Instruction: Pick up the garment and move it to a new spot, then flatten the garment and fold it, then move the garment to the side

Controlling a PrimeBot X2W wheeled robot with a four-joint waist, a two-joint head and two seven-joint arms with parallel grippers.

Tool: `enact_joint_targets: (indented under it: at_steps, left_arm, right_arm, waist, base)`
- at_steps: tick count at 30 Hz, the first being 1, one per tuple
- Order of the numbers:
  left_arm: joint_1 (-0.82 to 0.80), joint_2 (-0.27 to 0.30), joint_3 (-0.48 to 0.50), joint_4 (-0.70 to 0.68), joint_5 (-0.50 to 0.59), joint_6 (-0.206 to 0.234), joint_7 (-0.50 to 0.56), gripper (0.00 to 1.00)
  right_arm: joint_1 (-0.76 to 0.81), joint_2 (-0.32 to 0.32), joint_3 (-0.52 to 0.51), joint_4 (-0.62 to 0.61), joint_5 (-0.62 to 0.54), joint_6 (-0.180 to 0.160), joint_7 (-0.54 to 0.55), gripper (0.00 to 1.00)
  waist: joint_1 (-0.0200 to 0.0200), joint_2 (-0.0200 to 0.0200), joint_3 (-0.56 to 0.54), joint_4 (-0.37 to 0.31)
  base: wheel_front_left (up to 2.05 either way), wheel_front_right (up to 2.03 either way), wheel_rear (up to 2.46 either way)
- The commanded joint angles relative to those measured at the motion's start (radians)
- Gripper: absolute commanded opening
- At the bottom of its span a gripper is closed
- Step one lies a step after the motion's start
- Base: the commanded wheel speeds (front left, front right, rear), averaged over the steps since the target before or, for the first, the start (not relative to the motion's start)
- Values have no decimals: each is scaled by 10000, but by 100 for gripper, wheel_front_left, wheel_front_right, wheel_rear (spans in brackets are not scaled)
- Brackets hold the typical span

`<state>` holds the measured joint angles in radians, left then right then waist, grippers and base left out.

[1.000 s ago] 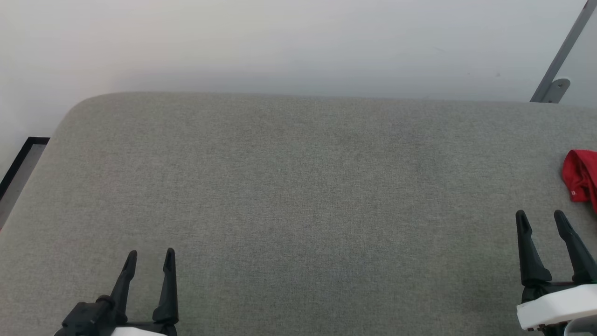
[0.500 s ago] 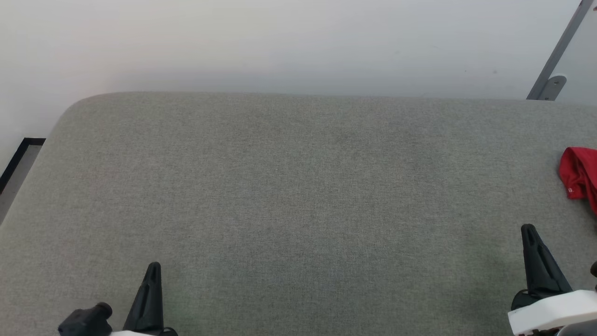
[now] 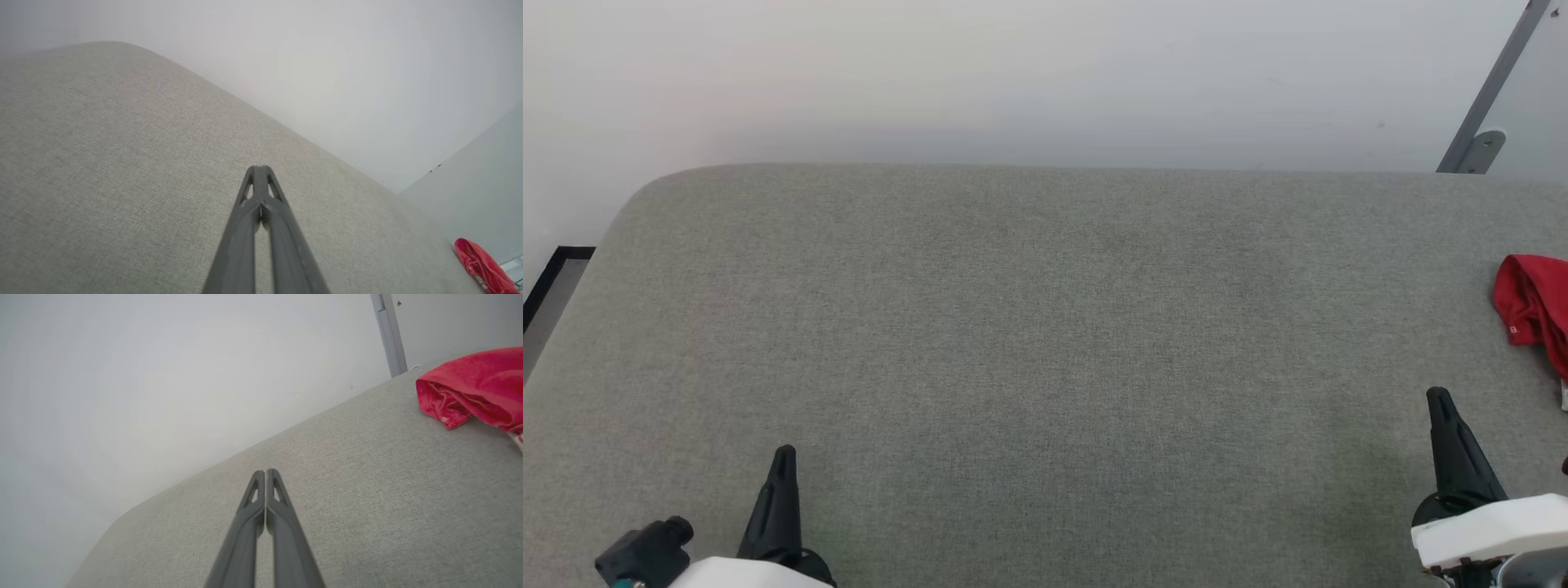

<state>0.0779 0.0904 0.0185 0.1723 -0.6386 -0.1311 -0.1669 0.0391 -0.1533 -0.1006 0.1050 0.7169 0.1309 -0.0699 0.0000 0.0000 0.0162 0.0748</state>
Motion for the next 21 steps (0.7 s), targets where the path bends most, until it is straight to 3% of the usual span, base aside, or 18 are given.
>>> enact_joint_targets:
  at_steps: [1,21]
  left_arm:
    - [-321,52,61,-90,-457,4,73,0]
    - [-764,10,200,116,-3153,3,745,0]
  right_arm:
    - [-299,-5,-44,-67,385,-1,77,0]
    - [-654,286,-76,341,2793,-1,574,0]
  waist:
    - [0,0,-2,-12]
    - [0,0,-28,-158]
  base:
    - [0,0,0]
    - [0,0,0]
